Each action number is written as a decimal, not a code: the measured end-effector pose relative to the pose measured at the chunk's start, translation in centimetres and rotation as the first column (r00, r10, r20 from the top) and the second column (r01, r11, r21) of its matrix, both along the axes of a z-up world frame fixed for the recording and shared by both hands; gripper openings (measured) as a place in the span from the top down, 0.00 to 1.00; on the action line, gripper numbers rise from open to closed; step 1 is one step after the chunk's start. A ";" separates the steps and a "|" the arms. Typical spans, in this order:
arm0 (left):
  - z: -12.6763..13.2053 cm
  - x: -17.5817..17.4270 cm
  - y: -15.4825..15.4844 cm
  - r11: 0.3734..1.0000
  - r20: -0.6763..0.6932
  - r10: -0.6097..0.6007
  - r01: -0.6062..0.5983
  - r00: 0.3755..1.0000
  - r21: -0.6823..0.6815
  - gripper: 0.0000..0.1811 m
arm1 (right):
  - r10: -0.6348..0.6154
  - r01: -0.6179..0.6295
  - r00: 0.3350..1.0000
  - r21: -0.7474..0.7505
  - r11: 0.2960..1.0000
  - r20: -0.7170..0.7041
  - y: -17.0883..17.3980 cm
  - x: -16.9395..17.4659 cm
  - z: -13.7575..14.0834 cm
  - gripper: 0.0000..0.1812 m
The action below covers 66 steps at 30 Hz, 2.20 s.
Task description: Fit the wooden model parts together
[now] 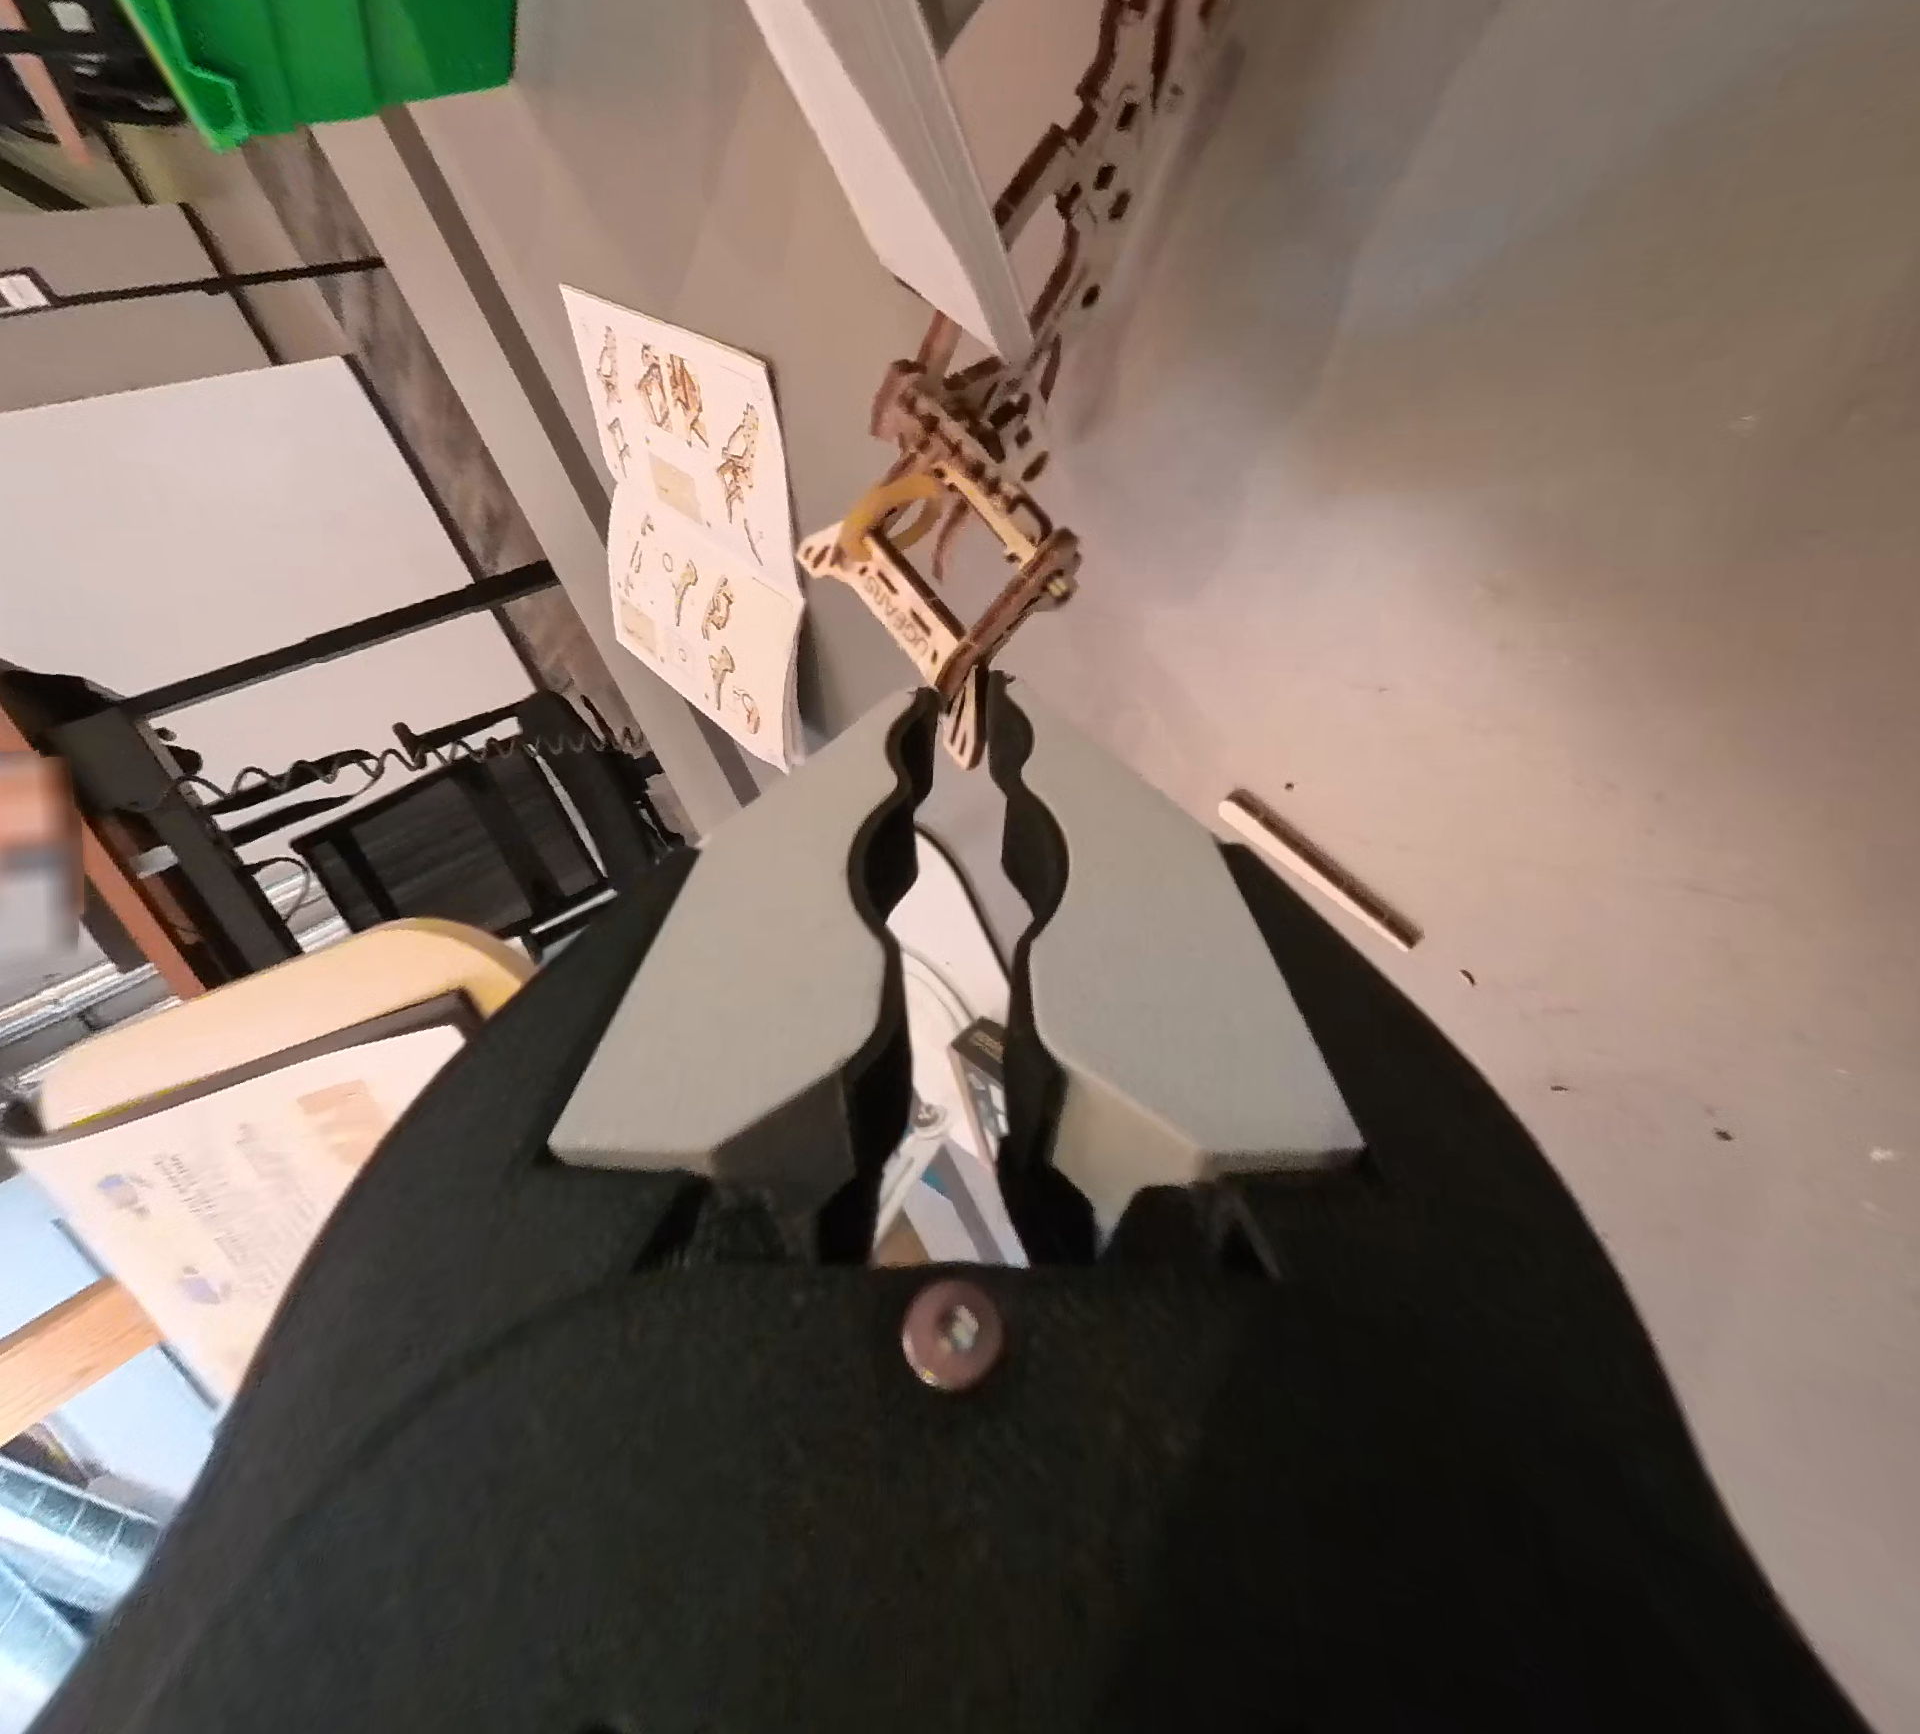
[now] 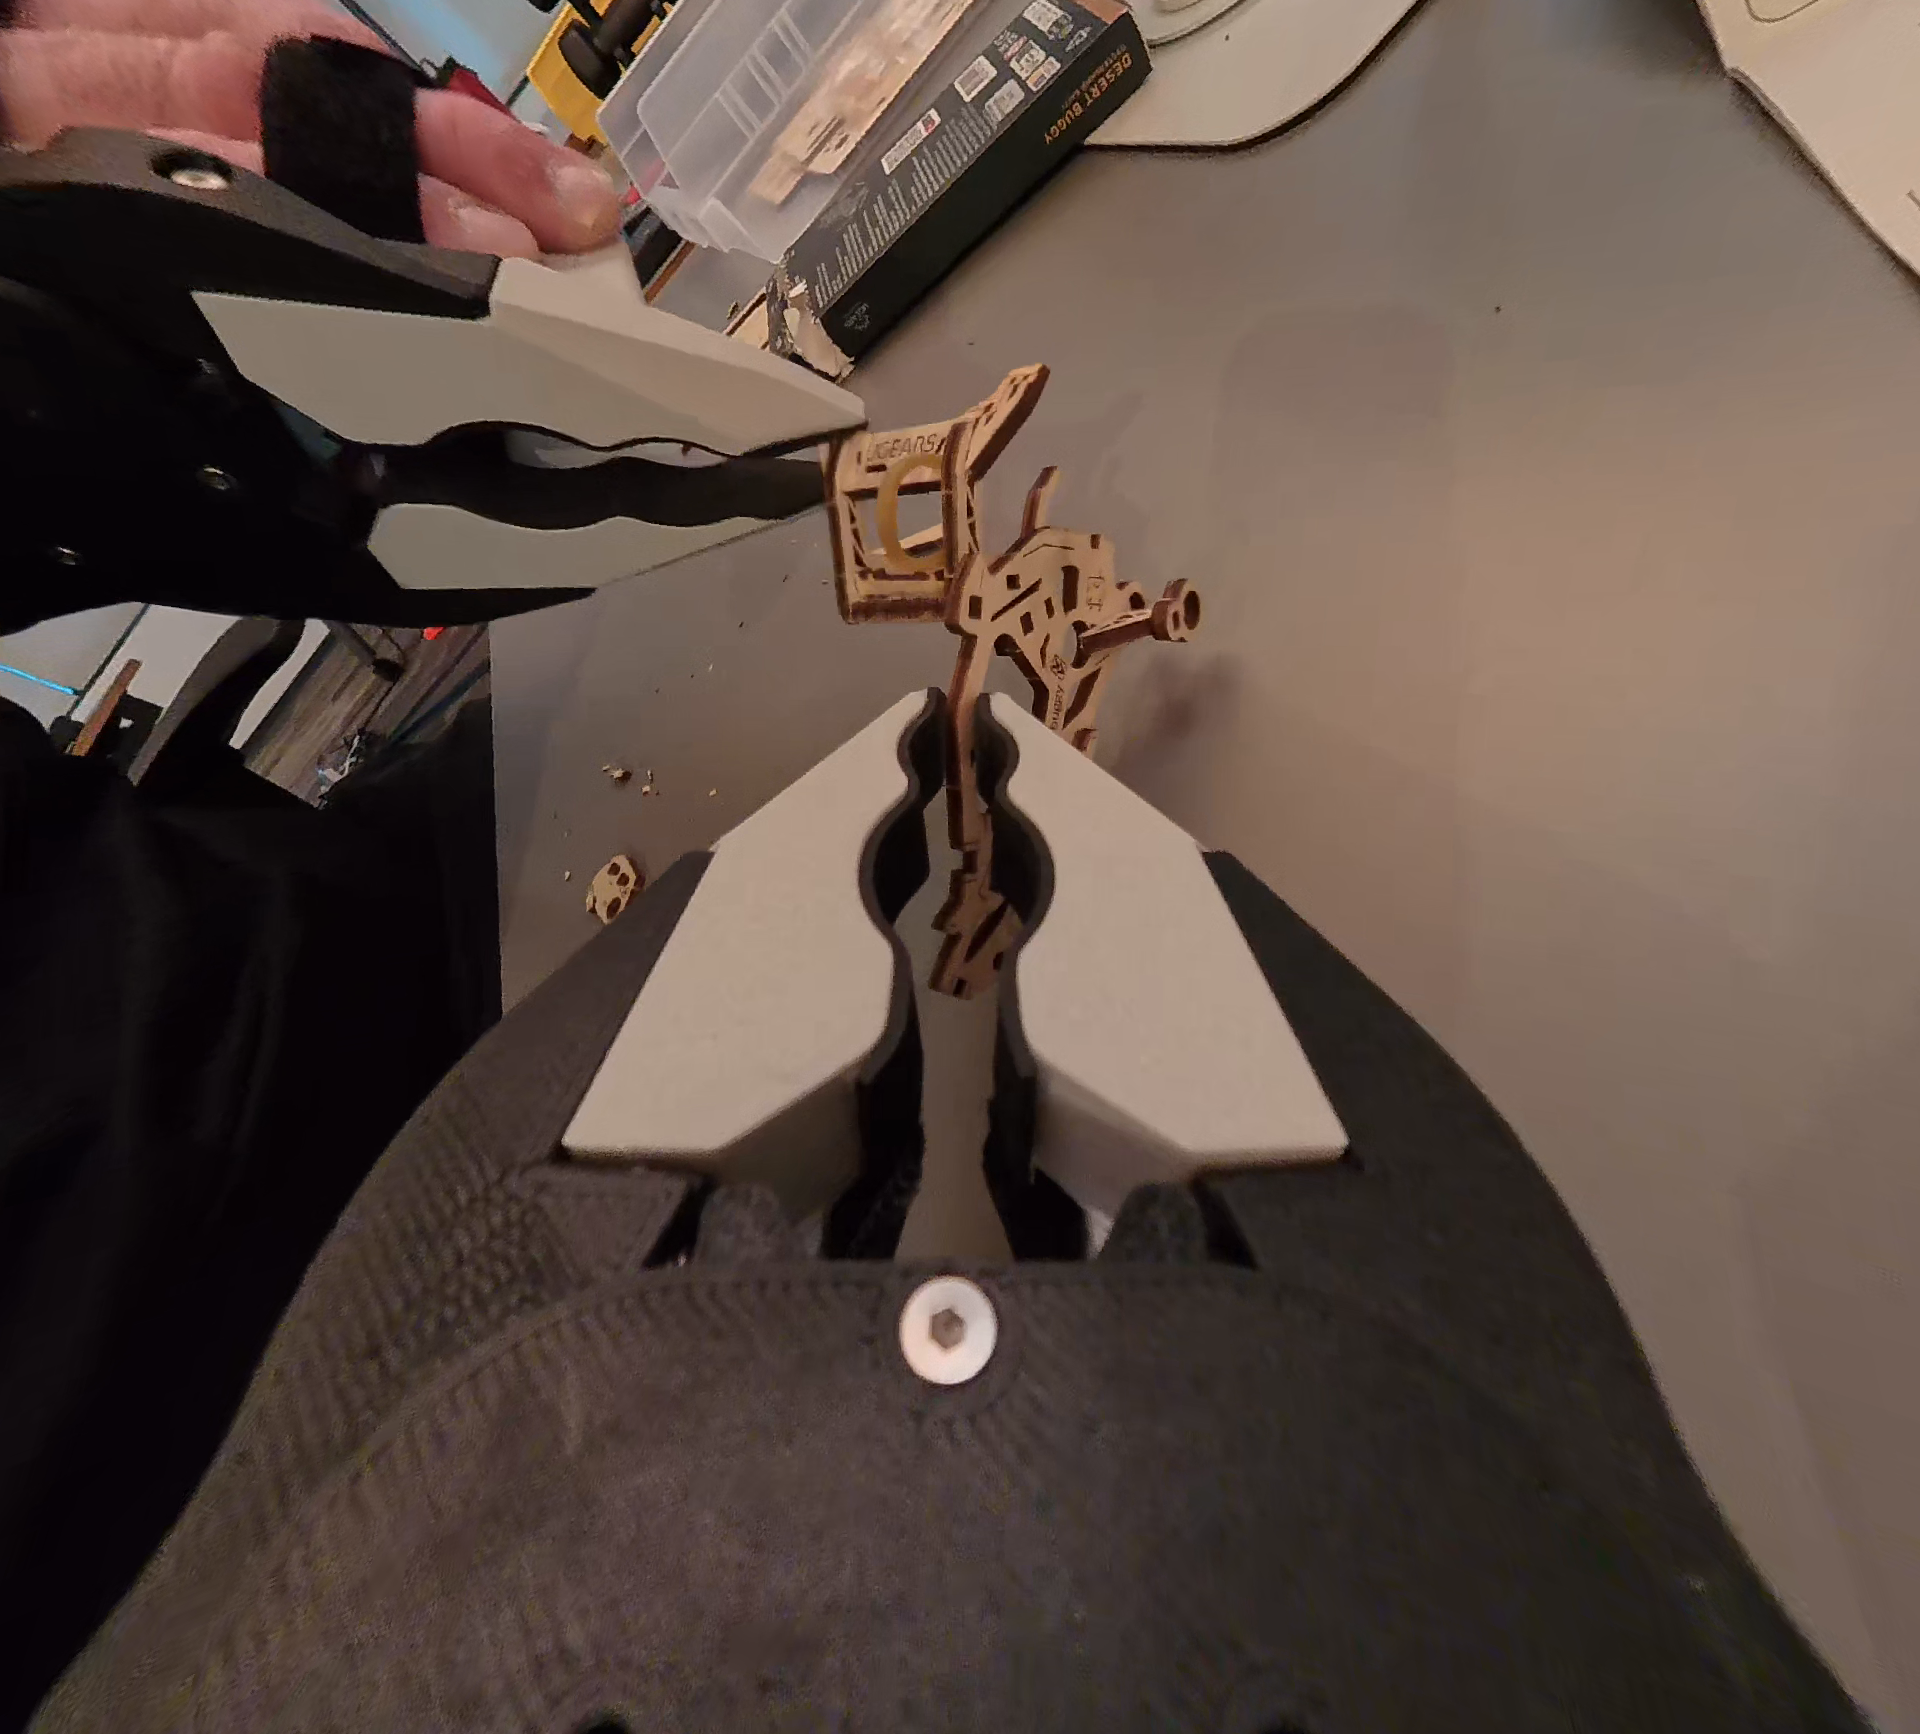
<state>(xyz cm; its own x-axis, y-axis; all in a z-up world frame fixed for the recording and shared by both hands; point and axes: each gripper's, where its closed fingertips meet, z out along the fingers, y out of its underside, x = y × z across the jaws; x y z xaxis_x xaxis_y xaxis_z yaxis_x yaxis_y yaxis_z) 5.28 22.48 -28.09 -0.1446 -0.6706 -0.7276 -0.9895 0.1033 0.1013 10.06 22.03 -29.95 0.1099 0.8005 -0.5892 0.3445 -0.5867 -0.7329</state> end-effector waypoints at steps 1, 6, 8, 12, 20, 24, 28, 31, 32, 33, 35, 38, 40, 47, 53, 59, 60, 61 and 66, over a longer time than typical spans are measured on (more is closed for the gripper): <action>-0.4 -0.3 0.0 1.000 -0.009 0.008 -0.008 1.000 -0.002 0.96 | 0.003 -0.003 1.000 0.000 1.000 0.000 -0.1 0.0 0.0 0.99; -0.5 -0.5 0.5 1.000 -0.010 0.009 -0.009 1.000 0.024 0.96 | 0.009 -0.009 1.000 -0.006 1.000 0.012 -0.1 -0.1 -0.2 0.99; -0.7 -0.5 0.4 1.000 -0.014 0.018 -0.018 1.000 0.014 0.96 | 0.006 -0.006 1.000 -0.006 1.000 0.011 -0.1 -0.1 -0.2 0.99; -1.0 -0.5 0.3 1.000 -0.036 0.014 -0.013 0.999 0.022 0.96 | 0.002 -0.002 1.000 -0.011 1.000 0.016 0.0 -0.2 -0.3 0.99; -1.7 -1.4 0.7 0.999 -0.066 0.040 -0.040 0.997 0.008 0.96 | -0.002 0.002 1.000 -0.020 1.000 0.009 -0.3 -0.7 -0.2 0.99; -1.8 -1.6 0.9 0.998 -0.065 0.068 -0.068 0.996 0.006 0.96 | -0.015 0.015 1.000 -0.032 0.999 0.001 -0.2 -0.9 -0.1 0.99; -1.9 -1.7 1.0 0.997 -0.057 0.077 -0.077 0.995 0.003 0.96 | -0.024 0.023 0.999 -0.042 0.999 -0.024 -0.2 -1.0 0.2 0.98; -1.9 -1.5 1.1 0.997 -0.047 0.077 -0.077 0.996 0.003 0.96 | -0.039 0.038 0.999 -0.024 0.999 -0.023 -0.1 -1.1 0.2 0.92; -1.9 -1.5 1.1 0.997 -0.045 0.075 -0.075 0.996 0.004 0.96 | -0.048 0.048 0.999 -0.010 0.999 -0.019 -0.1 -1.2 0.2 0.90; -1.9 -1.5 1.1 0.997 -0.042 0.079 -0.079 0.996 0.003 0.96 | -0.055 0.055 0.998 0.003 0.998 -0.016 0.0 -1.2 0.2 0.89; -2.0 -1.6 1.2 0.996 -0.033 0.089 -0.090 0.995 -0.005 0.96 | -0.073 0.073 0.997 0.024 0.997 -0.010 0.1 -1.3 0.2 0.89; -2.0 -1.6 1.2 0.995 -0.032 0.101 -0.102 0.994 -0.007 0.97 | -0.083 0.084 0.996 0.039 0.996 -0.014 0.0 -1.4 0.4 0.87; -2.0 -1.7 1.3 0.994 -0.031 0.106 -0.106 0.994 -0.005 0.96 | -0.086 0.086 0.996 0.035 0.996 -0.024 0.0 -1.5 0.5 0.84; -2.0 -2.3 1.9 0.992 -0.032 0.128 -0.128 0.991 -0.005 0.97 | -0.078 0.078 0.995 0.004 0.997 -0.067 -0.2 -2.4 1.1 0.80; -2.3 -2.6 2.2 0.990 0.009 0.137 -0.137 0.991 -0.020 0.97 | -0.092 0.090 0.992 -0.023 0.996 -0.090 -0.3 -2.9 1.4 0.77; -2.4 -2.8 2.4 0.988 0.038 0.148 -0.147 0.988 -0.044 0.97 | -0.066 0.064 0.993 -0.023 0.998 -0.100 -0.9 -3.4 1.6 0.71; -2.4 -2.8 2.4 0.988 0.037 0.145 -0.143 0.989 -0.051 0.97 | -0.067 0.064 0.992 -0.028 0.998 -0.108 -0.9 -3.4 1.6 0.70; -2.5 -2.9 2.5 0.989 0.032 0.142 -0.140 0.989 -0.050 0.97 | -0.068 0.064 0.991 -0.036 0.997 -0.118 -0.8 -3.4 1.8 0.69; -2.5 -2.8 2.7 0.991 0.016 0.122 -0.121 0.992 -0.053 0.97 | -0.071 0.060 0.986 -0.073 0.996 -0.152 -0.5 -3.2 2.2 0.66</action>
